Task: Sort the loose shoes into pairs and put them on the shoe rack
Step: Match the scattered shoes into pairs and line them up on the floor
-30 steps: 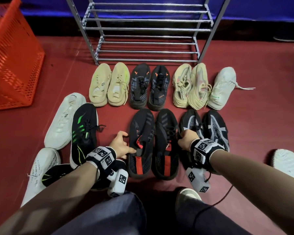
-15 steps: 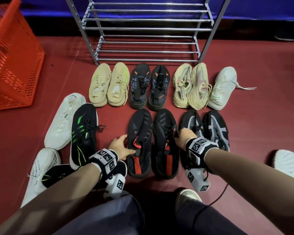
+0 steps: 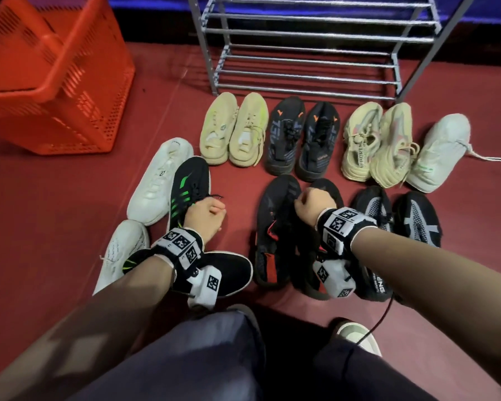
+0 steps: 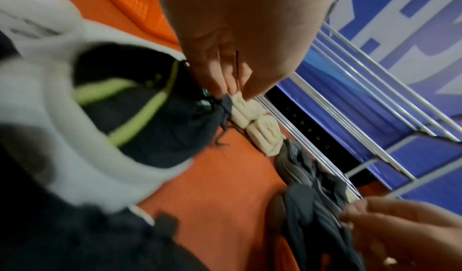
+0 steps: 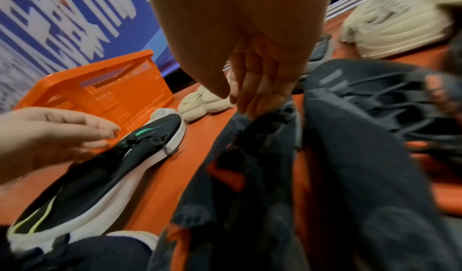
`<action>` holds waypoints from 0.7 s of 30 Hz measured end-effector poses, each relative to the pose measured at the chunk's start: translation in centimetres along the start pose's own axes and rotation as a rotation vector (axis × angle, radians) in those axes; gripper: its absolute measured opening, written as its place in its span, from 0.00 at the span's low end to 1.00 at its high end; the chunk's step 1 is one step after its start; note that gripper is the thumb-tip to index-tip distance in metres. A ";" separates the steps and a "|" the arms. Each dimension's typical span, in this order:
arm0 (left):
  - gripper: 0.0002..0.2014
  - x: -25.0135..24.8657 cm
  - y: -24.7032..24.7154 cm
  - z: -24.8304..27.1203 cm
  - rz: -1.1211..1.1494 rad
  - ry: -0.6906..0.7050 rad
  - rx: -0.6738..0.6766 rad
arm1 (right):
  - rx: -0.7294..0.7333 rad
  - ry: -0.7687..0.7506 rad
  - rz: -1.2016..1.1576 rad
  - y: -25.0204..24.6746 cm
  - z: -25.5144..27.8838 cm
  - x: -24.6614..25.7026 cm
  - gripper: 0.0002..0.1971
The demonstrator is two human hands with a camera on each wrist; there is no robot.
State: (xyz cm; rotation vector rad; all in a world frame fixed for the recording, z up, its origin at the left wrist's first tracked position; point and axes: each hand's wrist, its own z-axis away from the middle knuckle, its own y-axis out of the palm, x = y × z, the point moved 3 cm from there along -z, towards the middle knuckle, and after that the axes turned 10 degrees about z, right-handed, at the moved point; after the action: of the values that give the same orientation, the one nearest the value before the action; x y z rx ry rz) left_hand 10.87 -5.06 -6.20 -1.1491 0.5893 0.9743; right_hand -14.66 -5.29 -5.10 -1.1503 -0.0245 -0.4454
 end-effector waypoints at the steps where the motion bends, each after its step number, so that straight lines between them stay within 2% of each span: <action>1: 0.03 -0.2 -1.2 0.0 -0.018 0.033 -0.047 | 0.014 -0.037 -0.015 0.2 0.1 1.0 0.14; 5: 0.11 0.7 -7.5 0.3 -0.135 0.103 -0.358 | 0.066 -0.204 -0.016 1.7 0.8 5.3 0.06; 7: 0.20 2.4 -10.1 0.1 -0.154 0.002 -0.399 | 0.095 -0.271 -0.008 2.6 1.2 7.5 0.04; 10: 0.27 5.4 -12.0 0.6 -0.005 -0.281 -0.248 | 0.150 -0.327 0.032 3.9 1.8 10.4 0.04; 12: 0.24 6.8 -12.3 1.6 0.087 -0.340 -0.123 | 0.204 -0.361 0.051 4.8 2.1 12.3 0.06; 14: 0.26 7.6 -12.0 2.8 0.085 -0.346 -0.021 | 0.290 -0.425 0.117 5.8 2.7 14.0 0.10; 17: 0.29 7.7 -11.1 4.0 0.009 -0.308 0.009 | 0.513 -0.563 0.203 7.7 4.6 15.4 0.10; 18: 0.29 7.5 -10.7 4.2 -0.008 -0.298 0.020 | 0.568 -0.600 0.224 8.6 5.2 15.5 0.14; 19: 0.28 7.4 -10.4 4.3 -0.016 -0.283 0.021 | 0.578 -0.615 0.274 9.3 5.7 15.4 0.19; 21: 0.28 7.1 -9.9 4.2 -0.048 -0.276 0.005 | 0.516 -0.608 0.336 10.0 6.3 14.9 0.21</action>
State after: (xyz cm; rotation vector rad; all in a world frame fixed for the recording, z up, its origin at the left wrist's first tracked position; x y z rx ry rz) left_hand 22.58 0.31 -5.82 -0.9979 0.3406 1.0676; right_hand 3.71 -1.30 -7.56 -0.7209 -0.4448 0.2167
